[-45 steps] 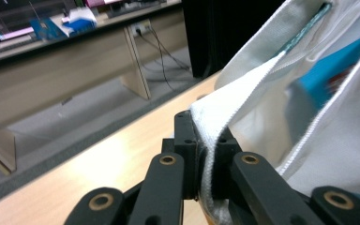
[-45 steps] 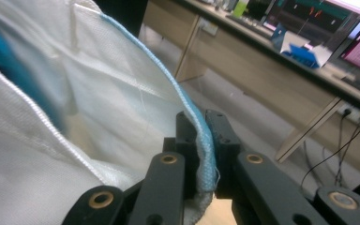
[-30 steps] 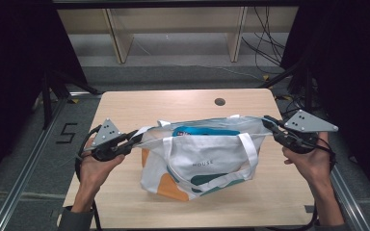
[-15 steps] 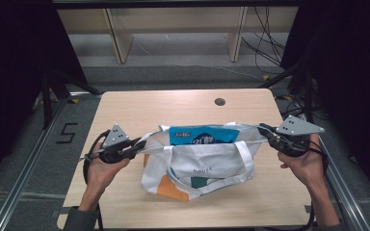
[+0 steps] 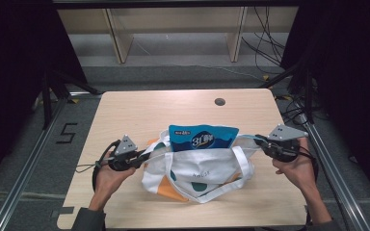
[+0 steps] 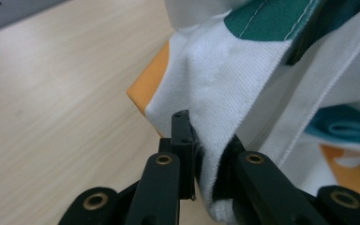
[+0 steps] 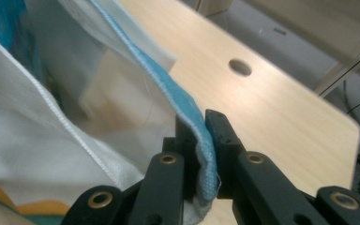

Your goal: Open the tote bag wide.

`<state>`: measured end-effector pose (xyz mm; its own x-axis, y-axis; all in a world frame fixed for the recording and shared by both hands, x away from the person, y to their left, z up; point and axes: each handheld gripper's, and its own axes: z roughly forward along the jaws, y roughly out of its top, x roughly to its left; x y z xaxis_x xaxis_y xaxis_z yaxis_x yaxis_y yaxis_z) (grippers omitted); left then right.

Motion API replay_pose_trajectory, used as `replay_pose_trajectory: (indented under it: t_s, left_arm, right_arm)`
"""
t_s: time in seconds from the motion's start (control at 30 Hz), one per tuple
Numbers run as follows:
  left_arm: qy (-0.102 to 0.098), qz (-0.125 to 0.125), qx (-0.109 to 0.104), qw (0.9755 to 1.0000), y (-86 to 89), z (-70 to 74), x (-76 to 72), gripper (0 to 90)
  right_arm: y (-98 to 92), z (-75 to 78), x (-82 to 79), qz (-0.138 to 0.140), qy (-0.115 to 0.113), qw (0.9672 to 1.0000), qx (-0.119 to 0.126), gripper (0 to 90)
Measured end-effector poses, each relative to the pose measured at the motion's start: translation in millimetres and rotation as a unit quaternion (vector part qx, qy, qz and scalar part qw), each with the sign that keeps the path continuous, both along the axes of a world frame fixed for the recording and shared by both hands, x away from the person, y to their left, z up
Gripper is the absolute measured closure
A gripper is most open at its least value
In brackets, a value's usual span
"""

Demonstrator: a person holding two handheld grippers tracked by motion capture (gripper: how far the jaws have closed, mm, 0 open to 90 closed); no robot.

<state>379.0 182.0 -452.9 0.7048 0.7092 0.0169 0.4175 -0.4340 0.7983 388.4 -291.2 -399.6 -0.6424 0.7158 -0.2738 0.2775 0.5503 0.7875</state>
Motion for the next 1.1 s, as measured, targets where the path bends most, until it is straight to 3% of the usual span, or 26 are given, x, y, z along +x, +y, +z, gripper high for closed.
replay_pose_trajectory:
  t_s: [0.03,0.1,0.13,0.2,0.27,0.4,0.47,0.57,0.63,0.67,0.77,0.8,0.97,1.1]
  left_arm:
    - [-0.003,0.000,0.003,1.0000,-0.1,-5.8,-0.5,82.7]
    - [0.013,-0.001,0.009,0.9999,0.3,-17.1,-2.9,82.7]
    - [0.015,-0.010,0.022,0.9996,1.1,-22.9,-2.4,82.8]
    - [0.036,-0.009,0.025,0.9990,-1.6,-35.8,-3.9,83.4]
    - [0.042,-0.018,0.042,0.9981,-5.8,-45.6,-5.5,84.5]
    - [0.036,-0.025,0.047,0.9979,-5.4,-46.1,-5.9,84.8]
    - [0.041,-0.015,0.039,0.9983,-7.3,-48.7,-7.0,84.8]
    - [0.046,-0.019,0.037,0.9981,-6.5,-55.2,-5.4,85.0]
    - [0.046,-0.012,0.028,0.9985,-7.1,-59.2,-5.2,85.3]
    - [0.040,-0.021,0.042,0.9981,-5.3,-59.0,-2.7,85.4]
    - [0.047,-0.005,0.027,0.9985,-6.6,-62.2,0.0,85.4]
    - [0.042,-0.010,0.037,0.9984,-6.0,-61.4,1.9,85.4]
    - [0.024,-0.004,0.060,0.9979,-5.8,-60.8,19.3,85.2]
    - [0.030,0.017,0.036,0.9988,-4.6,-62.8,26.3,84.8]
  right_arm:
    - [1.1,-5.1,0.6,-0.001,0.010,0.9999,-0.001,84.6]
    - [4.6,-16.7,3.0,-0.001,0.027,0.9996,-0.010,84.6]
    - [7.2,-22.3,4.2,-0.002,0.037,0.9992,-0.016,84.6]
    - [11.7,-32.5,7.2,0.003,0.044,0.9982,-0.041,84.6]
    - [14.7,-41.5,7.9,0.000,0.062,0.9970,-0.047,84.6]
    - [16.0,-57.5,8.3,0.004,0.091,0.9945,-0.051,84.6]
    - [18.1,-68.4,7.0,0.008,0.106,0.9927,-0.056,84.6]
    - [22.2,-88.5,5.8,0.013,0.129,0.9900,-0.057,84.8]
    - [23.4,-92.6,6.6,0.010,0.130,0.9899,-0.056,84.9]
    - [23.4,-93.4,7.2,0.010,0.132,0.9896,-0.056,84.9]
    - [23.3,-100.5,11.0,0.008,0.132,0.9905,-0.038,84.9]
    - [22.3,-99.0,13.4,0.011,0.139,0.9893,-0.041,84.9]
    - [28.2,-102.5,32.8,-0.006,0.120,0.9920,-0.039,84.9]
    - [28.7,-102.8,44.8,-0.008,0.132,0.9911,-0.019,84.8]
